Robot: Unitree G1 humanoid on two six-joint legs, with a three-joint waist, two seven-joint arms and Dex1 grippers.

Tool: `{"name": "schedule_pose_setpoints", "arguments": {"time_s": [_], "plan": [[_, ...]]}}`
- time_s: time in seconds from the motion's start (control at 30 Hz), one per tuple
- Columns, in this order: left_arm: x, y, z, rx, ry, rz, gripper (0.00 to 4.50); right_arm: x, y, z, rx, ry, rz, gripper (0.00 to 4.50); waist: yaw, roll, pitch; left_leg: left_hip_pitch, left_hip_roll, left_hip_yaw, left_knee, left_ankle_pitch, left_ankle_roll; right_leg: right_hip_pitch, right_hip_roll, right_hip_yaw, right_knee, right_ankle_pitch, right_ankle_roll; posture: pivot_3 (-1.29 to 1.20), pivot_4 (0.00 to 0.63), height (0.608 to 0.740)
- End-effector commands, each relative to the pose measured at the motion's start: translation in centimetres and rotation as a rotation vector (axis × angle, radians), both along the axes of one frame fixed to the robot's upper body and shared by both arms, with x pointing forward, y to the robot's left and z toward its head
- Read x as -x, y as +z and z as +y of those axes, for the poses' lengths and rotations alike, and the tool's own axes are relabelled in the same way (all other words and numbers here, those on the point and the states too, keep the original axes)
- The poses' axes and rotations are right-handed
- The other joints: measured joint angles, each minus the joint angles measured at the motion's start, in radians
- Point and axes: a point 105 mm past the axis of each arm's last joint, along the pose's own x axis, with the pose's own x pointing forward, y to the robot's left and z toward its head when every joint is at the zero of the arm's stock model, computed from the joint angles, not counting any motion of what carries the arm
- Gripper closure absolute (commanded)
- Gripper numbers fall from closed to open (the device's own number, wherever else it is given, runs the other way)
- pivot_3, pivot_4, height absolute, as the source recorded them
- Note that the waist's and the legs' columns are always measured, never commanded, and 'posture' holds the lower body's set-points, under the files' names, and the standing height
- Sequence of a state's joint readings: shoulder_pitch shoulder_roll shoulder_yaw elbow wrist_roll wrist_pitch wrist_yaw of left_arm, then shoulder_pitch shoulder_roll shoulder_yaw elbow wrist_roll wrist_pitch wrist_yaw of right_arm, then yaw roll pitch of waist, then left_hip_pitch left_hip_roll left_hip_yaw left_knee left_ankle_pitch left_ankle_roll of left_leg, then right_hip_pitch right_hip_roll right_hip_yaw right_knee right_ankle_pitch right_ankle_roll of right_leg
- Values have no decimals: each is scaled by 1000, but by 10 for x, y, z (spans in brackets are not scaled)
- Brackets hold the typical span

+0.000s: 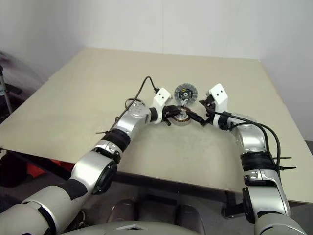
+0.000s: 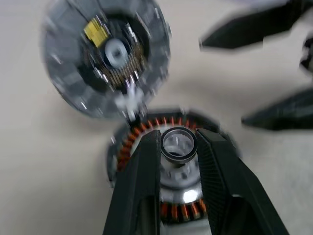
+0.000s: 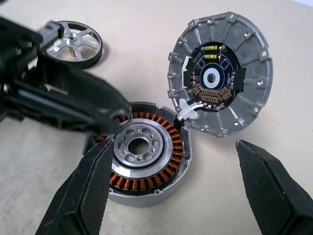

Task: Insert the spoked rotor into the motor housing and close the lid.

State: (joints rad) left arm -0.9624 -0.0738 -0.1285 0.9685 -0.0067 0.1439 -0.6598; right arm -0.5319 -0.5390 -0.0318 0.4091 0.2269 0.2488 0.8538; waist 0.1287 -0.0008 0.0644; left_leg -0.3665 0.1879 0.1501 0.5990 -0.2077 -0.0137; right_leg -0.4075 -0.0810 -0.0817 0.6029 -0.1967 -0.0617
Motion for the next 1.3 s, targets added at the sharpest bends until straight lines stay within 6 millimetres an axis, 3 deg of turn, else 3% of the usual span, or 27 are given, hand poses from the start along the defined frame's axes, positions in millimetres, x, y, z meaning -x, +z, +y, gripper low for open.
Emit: {"name": "schedule_pose_setpoints", "arguments": {"time_s": [0.03, 0.67, 0.97, 1.3], "plan": [[-5, 16, -8, -30, -16, -86, 3749, -1, 22, -5, -16, -10, -77, 0, 0, 0, 0, 0, 0, 0, 0, 0, 0, 0, 0, 0, 0, 0, 0, 0, 0, 740], [-10, 8, -19, -161, 28, -109, 3749, -1, 23, -5, -17, -17, -79, 0, 2, 0, 0, 0, 0, 0, 0, 0, 0, 0, 0, 0, 0, 0, 0, 0, 0, 740], [-17, 8, -16, -172, 116, -104, 3749, -1, 22, -4, -19, -18, -78, 0, 2, 0, 0, 0, 0, 0, 0, 0, 0, 0, 0, 0, 0, 0, 0, 0, 0, 740], [-13, 5, -22, -171, 92, -88, 3749, -1, 23, -4, -21, -18, -82, 0, 5, 0, 0, 0, -1, 0, 0, 0, 0, 0, 0, 0, 0, 0, 0, 0, 0, 740]]}}
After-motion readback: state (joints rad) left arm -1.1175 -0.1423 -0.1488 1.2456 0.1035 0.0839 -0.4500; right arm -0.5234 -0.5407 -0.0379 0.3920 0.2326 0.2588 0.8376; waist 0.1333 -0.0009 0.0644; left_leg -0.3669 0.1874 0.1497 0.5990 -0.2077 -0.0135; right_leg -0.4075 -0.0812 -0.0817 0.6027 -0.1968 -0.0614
